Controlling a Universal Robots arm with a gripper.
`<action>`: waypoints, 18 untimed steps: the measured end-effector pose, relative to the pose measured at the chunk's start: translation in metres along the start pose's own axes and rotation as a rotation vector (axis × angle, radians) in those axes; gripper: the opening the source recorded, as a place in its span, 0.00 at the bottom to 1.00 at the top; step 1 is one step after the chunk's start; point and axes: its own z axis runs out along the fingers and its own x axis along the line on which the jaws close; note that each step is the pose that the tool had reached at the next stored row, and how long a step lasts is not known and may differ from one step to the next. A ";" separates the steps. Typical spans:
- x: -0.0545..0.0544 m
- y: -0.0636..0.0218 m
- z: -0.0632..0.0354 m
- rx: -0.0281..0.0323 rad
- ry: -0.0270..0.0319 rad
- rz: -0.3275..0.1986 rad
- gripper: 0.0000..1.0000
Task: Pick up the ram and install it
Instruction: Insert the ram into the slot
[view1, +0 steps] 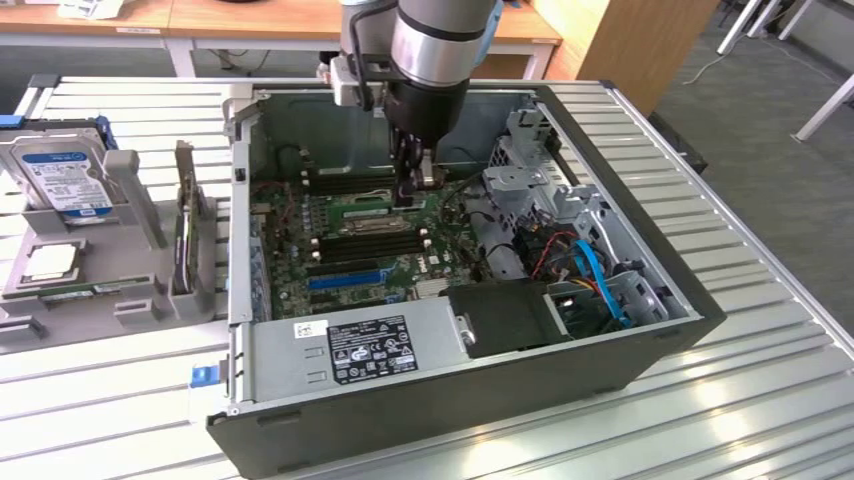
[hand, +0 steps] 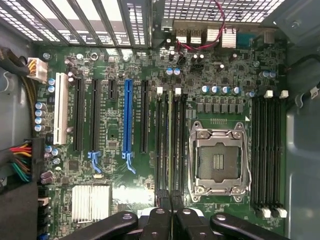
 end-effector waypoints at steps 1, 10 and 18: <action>0.000 0.0000 0.0013 0.0000 0.0000 0.000 0.12; 0.000 -0.0004 0.0122 0.0001 -0.0002 0.000 0.12; 0.001 -0.0005 0.0156 0.0000 0.0002 0.000 0.12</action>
